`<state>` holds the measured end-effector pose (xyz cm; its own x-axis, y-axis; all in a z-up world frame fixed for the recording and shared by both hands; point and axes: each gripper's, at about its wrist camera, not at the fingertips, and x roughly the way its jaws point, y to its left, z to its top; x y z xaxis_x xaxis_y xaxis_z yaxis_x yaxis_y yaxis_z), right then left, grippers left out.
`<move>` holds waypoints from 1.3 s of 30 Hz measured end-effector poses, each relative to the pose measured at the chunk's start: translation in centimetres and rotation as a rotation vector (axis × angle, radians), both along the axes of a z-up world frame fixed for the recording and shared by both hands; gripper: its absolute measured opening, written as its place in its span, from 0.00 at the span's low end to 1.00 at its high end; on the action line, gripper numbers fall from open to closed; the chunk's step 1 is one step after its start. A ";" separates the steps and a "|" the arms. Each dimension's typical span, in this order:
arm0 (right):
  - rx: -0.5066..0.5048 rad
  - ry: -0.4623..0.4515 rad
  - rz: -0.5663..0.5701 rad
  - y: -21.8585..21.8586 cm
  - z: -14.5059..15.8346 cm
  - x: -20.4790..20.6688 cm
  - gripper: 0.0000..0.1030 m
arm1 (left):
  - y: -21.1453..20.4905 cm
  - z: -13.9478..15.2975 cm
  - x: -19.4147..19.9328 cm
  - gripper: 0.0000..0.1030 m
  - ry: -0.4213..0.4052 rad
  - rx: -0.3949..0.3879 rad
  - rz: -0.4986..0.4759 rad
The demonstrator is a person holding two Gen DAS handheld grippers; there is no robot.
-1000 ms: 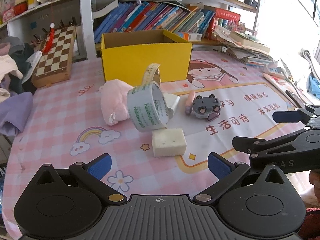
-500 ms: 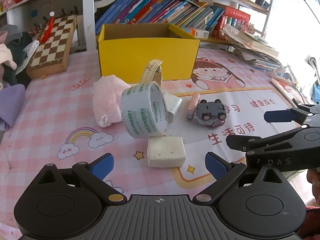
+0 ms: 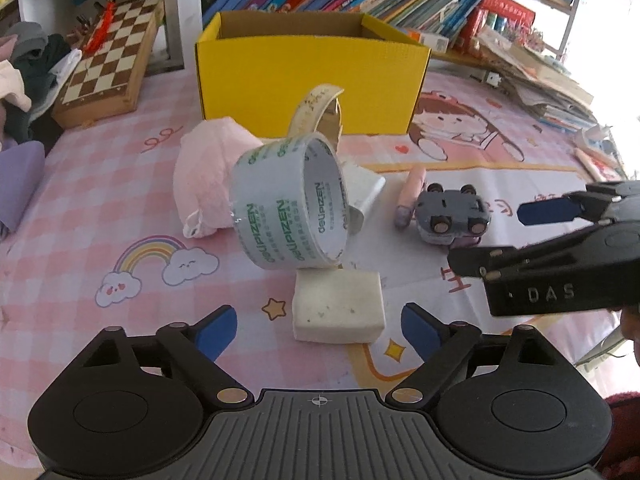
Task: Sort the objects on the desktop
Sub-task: 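Close the left gripper on the white sponge while the right gripper grasps the grey toy car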
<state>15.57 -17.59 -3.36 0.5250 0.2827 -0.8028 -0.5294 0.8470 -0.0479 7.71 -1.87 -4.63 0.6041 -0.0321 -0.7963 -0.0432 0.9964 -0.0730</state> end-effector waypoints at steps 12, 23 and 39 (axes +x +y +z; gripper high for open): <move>-0.008 0.045 0.047 0.9 -1.1 2.7 0.74 | -0.5 -1.0 1.3 0.79 0.032 0.040 0.000; -0.024 0.074 0.050 1.2 -1.9 3.8 0.59 | -1.3 -1.4 2.0 0.66 0.041 0.064 -0.049; 0.011 0.085 0.011 0.2 -1.7 3.7 0.40 | -1.1 -1.3 1.9 0.44 0.048 0.023 -0.059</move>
